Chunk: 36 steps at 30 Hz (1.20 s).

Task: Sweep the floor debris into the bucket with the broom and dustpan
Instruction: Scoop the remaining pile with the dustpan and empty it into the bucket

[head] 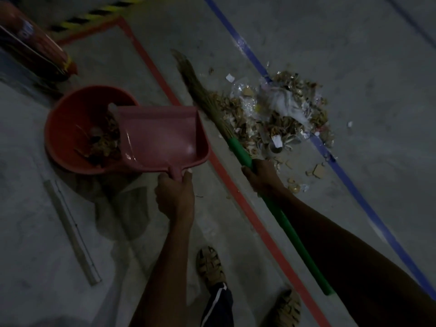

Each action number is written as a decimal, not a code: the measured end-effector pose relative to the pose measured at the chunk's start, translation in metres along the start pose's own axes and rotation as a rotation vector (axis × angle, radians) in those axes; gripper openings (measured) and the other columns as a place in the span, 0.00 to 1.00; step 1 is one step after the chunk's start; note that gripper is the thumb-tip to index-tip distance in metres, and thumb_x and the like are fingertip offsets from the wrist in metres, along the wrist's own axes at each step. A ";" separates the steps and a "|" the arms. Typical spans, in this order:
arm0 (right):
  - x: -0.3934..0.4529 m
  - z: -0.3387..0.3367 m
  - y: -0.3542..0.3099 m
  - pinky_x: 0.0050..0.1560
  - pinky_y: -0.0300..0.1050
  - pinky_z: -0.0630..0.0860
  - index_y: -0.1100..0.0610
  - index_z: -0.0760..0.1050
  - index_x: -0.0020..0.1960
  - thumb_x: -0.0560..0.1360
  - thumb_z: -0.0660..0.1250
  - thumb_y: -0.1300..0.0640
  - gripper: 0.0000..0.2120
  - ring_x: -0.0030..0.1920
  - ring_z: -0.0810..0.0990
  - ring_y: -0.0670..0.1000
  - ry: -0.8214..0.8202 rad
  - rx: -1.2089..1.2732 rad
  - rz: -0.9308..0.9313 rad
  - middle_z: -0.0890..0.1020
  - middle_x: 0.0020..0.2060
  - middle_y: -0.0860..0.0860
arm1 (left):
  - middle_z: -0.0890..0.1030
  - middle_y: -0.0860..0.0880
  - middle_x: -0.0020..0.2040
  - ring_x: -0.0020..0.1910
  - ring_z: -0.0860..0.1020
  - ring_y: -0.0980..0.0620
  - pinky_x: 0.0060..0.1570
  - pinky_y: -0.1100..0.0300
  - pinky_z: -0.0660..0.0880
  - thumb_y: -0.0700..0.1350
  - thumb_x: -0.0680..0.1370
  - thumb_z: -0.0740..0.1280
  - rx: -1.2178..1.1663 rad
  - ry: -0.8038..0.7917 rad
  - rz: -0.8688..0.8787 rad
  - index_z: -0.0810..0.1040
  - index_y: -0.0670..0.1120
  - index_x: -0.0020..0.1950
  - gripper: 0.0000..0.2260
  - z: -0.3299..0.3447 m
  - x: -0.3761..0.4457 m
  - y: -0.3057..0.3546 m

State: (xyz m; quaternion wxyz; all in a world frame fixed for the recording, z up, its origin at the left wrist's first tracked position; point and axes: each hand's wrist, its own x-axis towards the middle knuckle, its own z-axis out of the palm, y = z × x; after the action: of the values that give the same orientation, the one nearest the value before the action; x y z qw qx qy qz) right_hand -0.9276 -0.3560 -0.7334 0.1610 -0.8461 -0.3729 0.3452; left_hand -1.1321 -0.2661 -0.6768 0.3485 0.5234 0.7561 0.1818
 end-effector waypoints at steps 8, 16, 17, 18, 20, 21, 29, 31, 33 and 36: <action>0.090 -0.017 -0.054 0.22 0.43 0.75 0.67 0.73 0.53 0.82 0.63 0.53 0.15 0.26 0.80 0.54 0.038 0.265 0.100 0.82 0.38 0.62 | 0.82 0.39 0.50 0.48 0.81 0.38 0.41 0.56 0.68 0.54 0.72 0.74 0.015 -0.009 0.106 0.78 0.39 0.52 0.20 0.013 0.074 0.059; 0.197 0.023 -0.063 0.37 0.60 0.83 0.63 0.72 0.40 0.83 0.63 0.53 0.17 0.34 0.83 0.61 -0.054 0.325 0.204 0.83 0.43 0.67 | 0.83 0.40 0.51 0.50 0.81 0.40 0.41 0.58 0.66 0.53 0.71 0.75 0.058 -0.048 0.074 0.79 0.38 0.55 0.21 0.056 0.164 0.092; 0.206 0.027 -0.065 0.39 0.60 0.83 0.62 0.73 0.39 0.82 0.63 0.53 0.17 0.35 0.83 0.61 -0.088 0.296 0.210 0.84 0.43 0.67 | 0.83 0.40 0.50 0.49 0.81 0.40 0.41 0.58 0.66 0.54 0.71 0.75 0.068 -0.036 0.067 0.80 0.38 0.54 0.21 0.060 0.171 0.095; 0.215 0.031 -0.067 0.40 0.60 0.84 0.63 0.73 0.40 0.82 0.63 0.53 0.17 0.35 0.84 0.62 -0.125 0.282 0.223 0.84 0.42 0.66 | 0.83 0.39 0.50 0.49 0.81 0.40 0.41 0.57 0.68 0.55 0.70 0.75 0.079 -0.029 0.058 0.80 0.39 0.53 0.21 0.063 0.179 0.096; 0.232 0.039 -0.073 0.40 0.60 0.84 0.63 0.74 0.40 0.82 0.63 0.53 0.17 0.36 0.85 0.62 -0.177 0.283 0.256 0.84 0.42 0.65 | 0.82 0.39 0.51 0.49 0.81 0.39 0.42 0.56 0.69 0.56 0.69 0.74 0.069 -0.029 0.050 0.80 0.39 0.53 0.22 0.069 0.193 0.101; 0.239 0.043 -0.076 0.42 0.59 0.84 0.64 0.74 0.39 0.82 0.64 0.53 0.18 0.36 0.84 0.62 -0.207 0.279 0.271 0.84 0.43 0.65 | 0.82 0.38 0.51 0.49 0.81 0.39 0.42 0.56 0.70 0.56 0.69 0.74 0.068 -0.036 0.058 0.80 0.39 0.53 0.22 0.071 0.200 0.102; 0.251 0.058 -0.072 0.22 0.37 0.73 0.66 0.75 0.48 0.82 0.64 0.54 0.14 0.23 0.77 0.48 -0.167 0.323 0.495 0.81 0.35 0.56 | 0.83 0.41 0.47 0.45 0.82 0.39 0.44 0.52 0.77 0.62 0.66 0.72 0.158 -0.095 0.088 0.80 0.43 0.50 0.25 0.071 0.232 0.107; 0.241 0.057 -0.065 0.19 0.37 0.72 0.66 0.74 0.48 0.82 0.64 0.55 0.13 0.23 0.77 0.50 -0.125 0.380 0.560 0.79 0.35 0.57 | 0.83 0.39 0.49 0.48 0.82 0.38 0.44 0.52 0.75 0.59 0.68 0.74 0.196 -0.111 0.091 0.80 0.42 0.53 0.24 0.066 0.235 0.106; 0.232 0.054 -0.059 0.21 0.39 0.74 0.67 0.73 0.52 0.82 0.64 0.55 0.13 0.23 0.77 0.51 -0.073 0.413 0.600 0.80 0.37 0.59 | 0.83 0.39 0.49 0.48 0.81 0.37 0.44 0.52 0.74 0.59 0.69 0.74 0.204 -0.120 0.084 0.79 0.41 0.53 0.24 0.062 0.238 0.106; 0.220 0.046 -0.048 0.28 0.47 0.78 0.66 0.73 0.55 0.82 0.64 0.54 0.13 0.27 0.78 0.54 0.034 0.537 0.693 0.80 0.37 0.59 | 0.82 0.39 0.50 0.49 0.81 0.37 0.43 0.54 0.71 0.57 0.70 0.74 0.205 -0.132 0.096 0.78 0.41 0.55 0.23 0.060 0.239 0.110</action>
State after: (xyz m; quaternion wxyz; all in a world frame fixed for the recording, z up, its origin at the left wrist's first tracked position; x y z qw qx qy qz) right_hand -0.8788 -0.1592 -0.8430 0.2560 -0.8549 0.0388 0.4496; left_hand -1.0659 -0.0096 -0.7282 0.3330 0.6026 0.7202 0.0853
